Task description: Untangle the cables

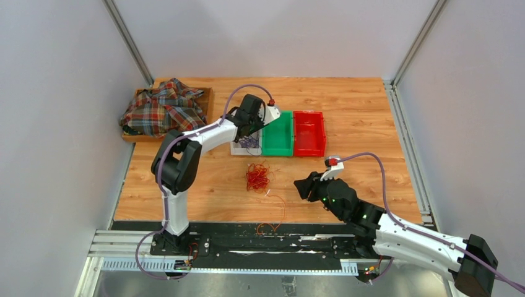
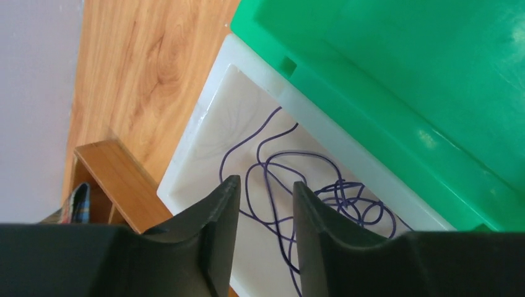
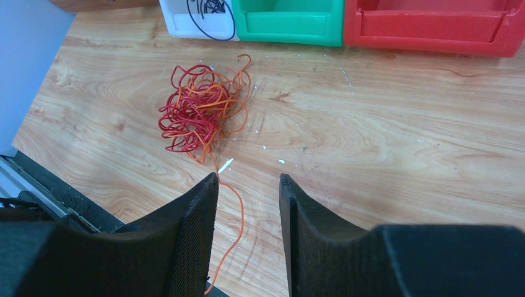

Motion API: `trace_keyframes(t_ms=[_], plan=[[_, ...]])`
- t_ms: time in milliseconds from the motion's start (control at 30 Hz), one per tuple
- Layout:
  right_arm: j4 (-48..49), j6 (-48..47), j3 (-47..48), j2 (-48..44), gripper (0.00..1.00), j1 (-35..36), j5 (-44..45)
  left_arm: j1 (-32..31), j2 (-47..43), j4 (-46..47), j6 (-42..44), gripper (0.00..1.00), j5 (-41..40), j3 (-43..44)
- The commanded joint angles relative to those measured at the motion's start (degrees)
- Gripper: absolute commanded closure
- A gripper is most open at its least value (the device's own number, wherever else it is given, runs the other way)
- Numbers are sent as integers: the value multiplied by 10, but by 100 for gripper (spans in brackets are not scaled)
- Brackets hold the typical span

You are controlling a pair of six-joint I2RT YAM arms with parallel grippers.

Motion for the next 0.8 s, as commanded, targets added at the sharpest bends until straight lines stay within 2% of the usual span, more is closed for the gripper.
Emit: trace_keyframes(t_ms=[0,133,200,367,533,700,767], plan=[[-3,0,25,-7,59,7,19,15,-29,-59,-22,50,66,48],[-3,-1,27,-8,59,7,15,28,-43,-133,-18,28,99,111],[-3,-2,28,-9,59,7,12,34,-50,-171,-17,22,116,139],[-3,-3,27,-11,59,7,11,40,-74,-241,2,21,159,169],[-3,-3,27,-8,60,7,9,40,-84,-270,12,22,177,150],[-7,-1,23,-14,60,7,7,38,-99,-334,47,27,291,120],[-8,-1,21,-16,60,7,8,29,-103,-347,62,30,309,101]])
